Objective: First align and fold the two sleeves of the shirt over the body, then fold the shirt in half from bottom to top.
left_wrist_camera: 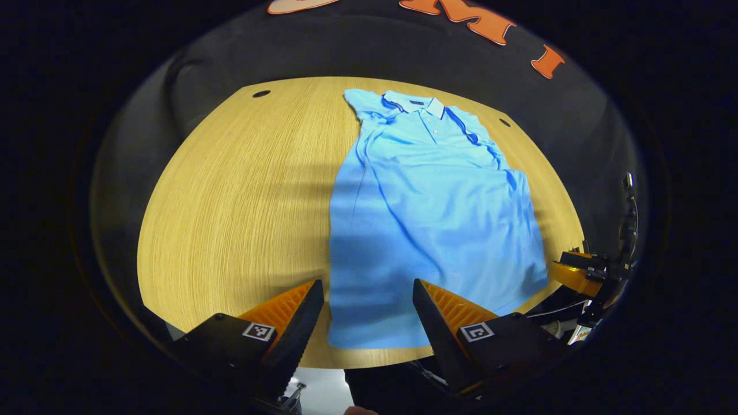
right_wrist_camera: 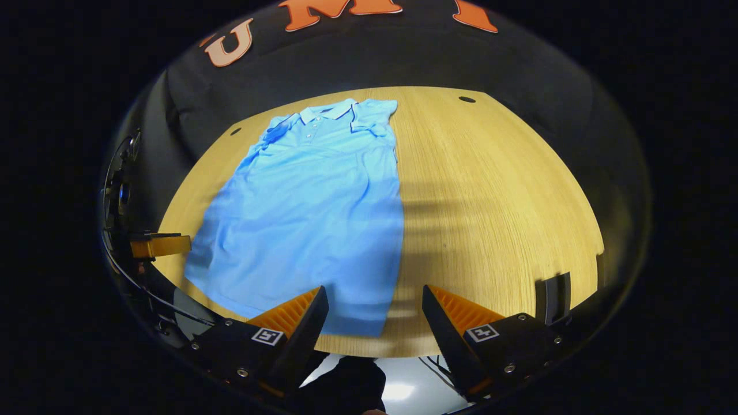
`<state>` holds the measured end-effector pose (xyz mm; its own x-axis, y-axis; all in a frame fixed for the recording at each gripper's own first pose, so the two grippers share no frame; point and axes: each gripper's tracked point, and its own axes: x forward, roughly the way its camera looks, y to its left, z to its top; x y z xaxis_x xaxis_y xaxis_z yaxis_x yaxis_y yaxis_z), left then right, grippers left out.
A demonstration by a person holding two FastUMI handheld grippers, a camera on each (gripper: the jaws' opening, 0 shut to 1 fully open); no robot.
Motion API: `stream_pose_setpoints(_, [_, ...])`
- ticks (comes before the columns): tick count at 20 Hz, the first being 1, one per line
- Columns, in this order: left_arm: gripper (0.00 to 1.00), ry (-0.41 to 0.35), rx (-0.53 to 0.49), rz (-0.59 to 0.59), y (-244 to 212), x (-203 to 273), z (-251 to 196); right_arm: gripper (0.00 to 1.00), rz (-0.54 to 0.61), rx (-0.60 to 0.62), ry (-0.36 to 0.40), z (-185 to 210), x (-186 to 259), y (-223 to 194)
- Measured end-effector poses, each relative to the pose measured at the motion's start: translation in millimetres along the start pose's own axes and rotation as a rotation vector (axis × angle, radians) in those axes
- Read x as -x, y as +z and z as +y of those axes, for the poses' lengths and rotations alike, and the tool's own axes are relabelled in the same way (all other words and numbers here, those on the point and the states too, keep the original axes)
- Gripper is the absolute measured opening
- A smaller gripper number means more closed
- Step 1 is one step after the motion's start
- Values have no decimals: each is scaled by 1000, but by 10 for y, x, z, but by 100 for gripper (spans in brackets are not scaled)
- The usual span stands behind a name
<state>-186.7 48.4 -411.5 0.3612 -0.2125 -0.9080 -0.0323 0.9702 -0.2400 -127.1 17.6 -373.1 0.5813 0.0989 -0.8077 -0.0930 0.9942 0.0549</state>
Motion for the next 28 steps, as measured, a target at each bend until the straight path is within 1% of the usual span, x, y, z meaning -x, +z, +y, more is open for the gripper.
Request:
stream_pose_setpoints(2, [100, 15, -12, 11, -156, -15, 19, 99, 6, 14, -9, -3, -27, -56])
stream_pose_setpoints(4, [100, 49, -24, 31, -318, -52, 66, 98, 16, 12, -11, 34, -67, -132])
stream_pose_setpoints(6, [100, 66, -5, 46, -426, -97, 85, 97, 30, 2, -2, 90, -102, -228])
stream_pose_setpoints(7, [100, 71, -15, 20, -406, -70, 105, 96, 26, 10, -17, 92, -89, -255])
stream_pose_setpoints(8, [100, 74, -22, 21, -413, -106, 107, 95, 17, 25, -28, 89, -74, -235])
stream_pose_setpoints(9, [99, 84, -41, 12, -408, -123, 103, 91, 10, 39, -59, 45, -129, -244])
stream_pose_setpoints(10, [99, 112, -78, 0, -397, -141, 133, 90, 6, 40, -94, -1, -134, -260])
stream_pose_setpoints(11, [99, 118, -108, -23, -394, -150, 145, 79, -13, 25, -101, 24, -136, -232])
stream_pose_setpoints(12, [99, 121, -99, -33, -352, -116, 108, 76, -17, 18, -105, 34, -161, -228])
stream_pose_setpoints(14, [100, 139, -55, -41, -381, -135, 106, 53, -39, -30, -127, -15, -171, -182])
stream_pose_setpoints(15, [97, 144, -46, -49, -357, -154, 58, 42, -47, -68, -139, -49, -197, -164])
stream_pose_setpoints(16, [90, 144, -49, -51, -325, -185, 10, 26, -45, -97, -136, -49, -185, -161])
stream_pose_setpoints(17, [70, 138, -60, -61, -285, -214, -55, 13, -37, -105, -125, -52, -223, -161])
stream_pose_setpoints(19, [31, 145, -57, -79, -242, -275, -145, 3, -10, -130, -106, -56, -200, -158])
stream_pose_setpoints(20, [11, 128, -70, -81, -208, -286, -227, 2, 5, -148, -89, -53, -203, -146])
stream_pose_setpoints(21, [7, 108, -69, -75, -207, -302, -279, 1, 27, -172, -71, -50, -215, -142])
stream_pose_setpoints(22, [4, 114, -68, -67, -223, -270, -269, 1, 49, -195, -60, -61, -212, -142])
stream_pose_setpoints(24, [4, 123, -55, -89, -131, -184, -260, 1, 28, -219, -39, -83, -203, 13])
stream_pose_setpoints(25, [4, 119, -48, -108, -46, -138, -263, 1, -2, -224, -21, -75, -139, 131])
stream_pose_setpoints(28, [4, 122, -31, -158, 217, 3, -261, 0, -53, -211, 0, -78, -15, 388])
